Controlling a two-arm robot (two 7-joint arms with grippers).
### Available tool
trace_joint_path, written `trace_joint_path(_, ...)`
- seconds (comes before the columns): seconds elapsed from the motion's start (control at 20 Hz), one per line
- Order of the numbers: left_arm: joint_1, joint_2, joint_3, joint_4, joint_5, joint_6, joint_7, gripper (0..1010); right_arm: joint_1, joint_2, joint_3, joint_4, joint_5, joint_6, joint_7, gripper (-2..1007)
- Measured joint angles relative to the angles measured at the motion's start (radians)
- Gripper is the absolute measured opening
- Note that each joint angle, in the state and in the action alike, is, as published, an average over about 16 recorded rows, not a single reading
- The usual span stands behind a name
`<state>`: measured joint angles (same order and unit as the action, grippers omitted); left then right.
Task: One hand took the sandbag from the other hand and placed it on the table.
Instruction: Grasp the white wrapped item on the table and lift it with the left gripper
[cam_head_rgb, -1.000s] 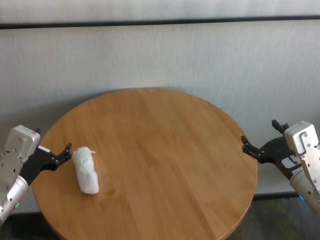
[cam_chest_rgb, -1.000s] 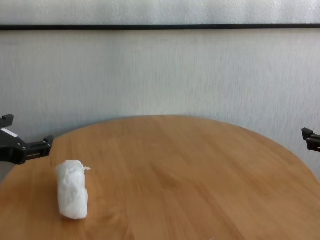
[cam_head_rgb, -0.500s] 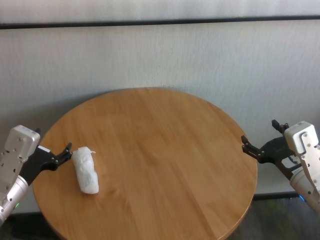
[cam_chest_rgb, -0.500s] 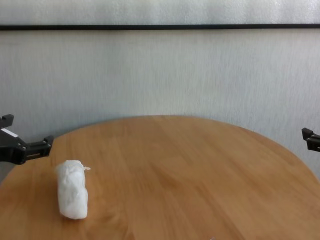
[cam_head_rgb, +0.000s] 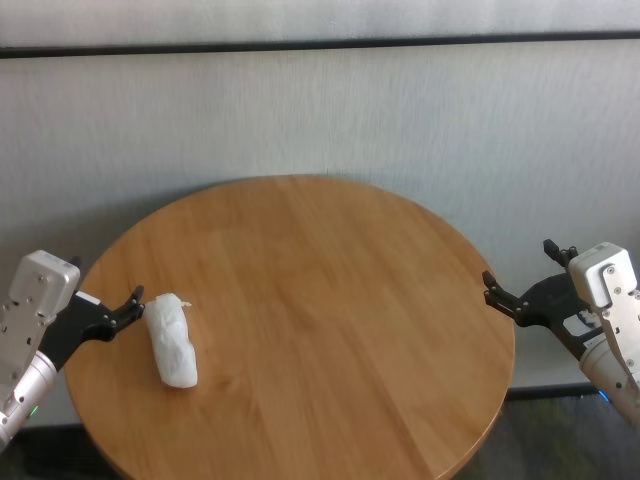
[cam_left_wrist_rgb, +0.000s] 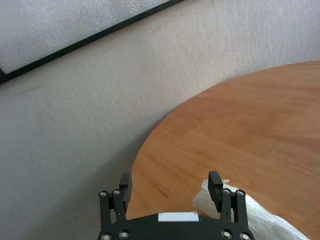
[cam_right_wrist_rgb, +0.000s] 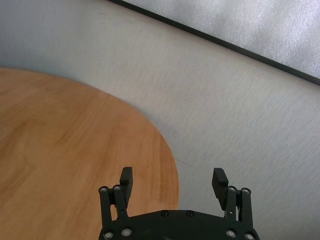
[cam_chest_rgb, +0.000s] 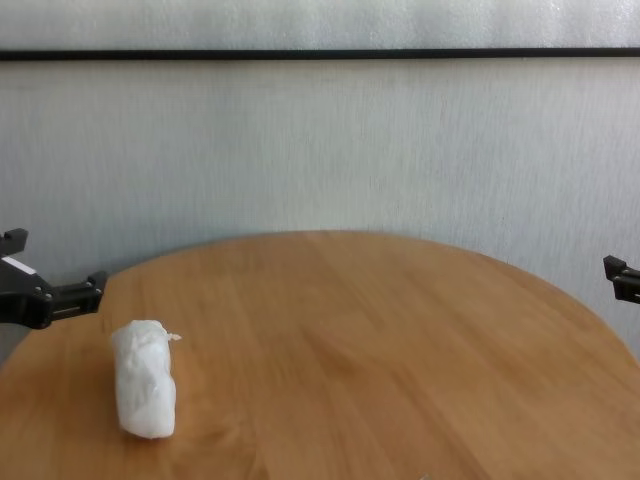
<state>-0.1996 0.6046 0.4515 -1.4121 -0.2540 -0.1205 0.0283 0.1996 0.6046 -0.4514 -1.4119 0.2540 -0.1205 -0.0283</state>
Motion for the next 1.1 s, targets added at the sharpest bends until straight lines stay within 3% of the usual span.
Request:
trace_joint_path(0.8, 0.000, 0.000, 0.000, 0.000, 0.000, 0.000, -0.001, 1000, 0.000, 0.000, 0.000, 0.000, 0.000, 0.000, 0.000, 1001)
trace_joint_path(1.1, 0.008, 0.007, -0.005, -0.023, -0.017, 0.018, -0.027, 1000, 0.000, 0.000, 0.000, 0.000, 0.000, 0.000, 0.000, 1000)
